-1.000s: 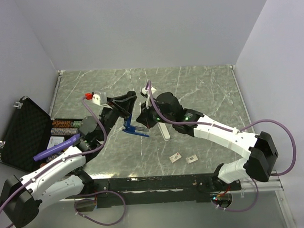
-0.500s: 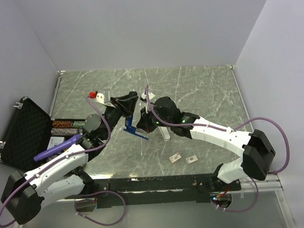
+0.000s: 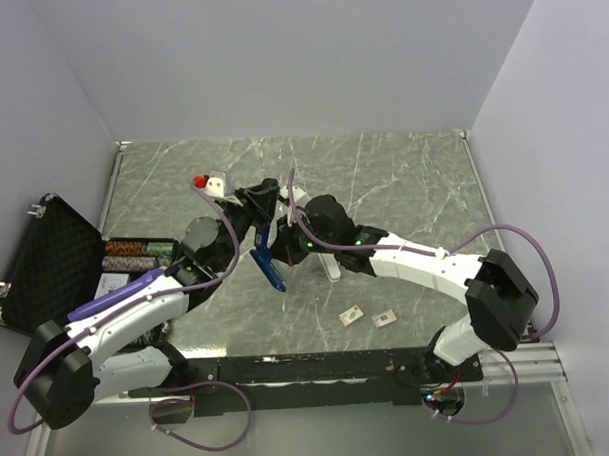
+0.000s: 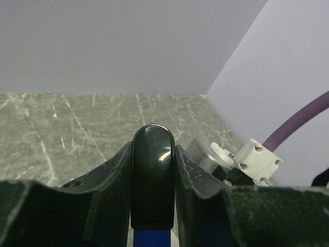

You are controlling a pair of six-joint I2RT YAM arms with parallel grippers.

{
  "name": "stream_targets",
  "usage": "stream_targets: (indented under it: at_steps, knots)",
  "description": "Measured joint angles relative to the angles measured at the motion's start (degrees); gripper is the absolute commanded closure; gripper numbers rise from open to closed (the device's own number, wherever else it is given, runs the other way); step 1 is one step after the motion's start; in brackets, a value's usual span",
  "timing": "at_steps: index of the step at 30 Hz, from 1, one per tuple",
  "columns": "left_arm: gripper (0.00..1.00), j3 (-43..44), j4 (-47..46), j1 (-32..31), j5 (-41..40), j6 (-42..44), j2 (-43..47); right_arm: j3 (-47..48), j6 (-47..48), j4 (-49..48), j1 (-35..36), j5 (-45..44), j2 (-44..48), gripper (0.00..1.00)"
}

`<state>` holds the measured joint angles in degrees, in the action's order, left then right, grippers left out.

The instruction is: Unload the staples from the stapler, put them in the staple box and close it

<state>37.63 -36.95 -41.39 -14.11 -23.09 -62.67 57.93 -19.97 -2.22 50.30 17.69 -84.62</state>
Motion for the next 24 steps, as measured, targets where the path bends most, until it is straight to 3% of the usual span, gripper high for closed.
stream_targets:
  at_steps: [24]
  knots:
    - [0.99, 3.87, -0.09, 0.04, -4.44, 3.5, -13.09, -7.48, -10.54, -14.49, -0.98, 4.74, -4.68, 1.0]
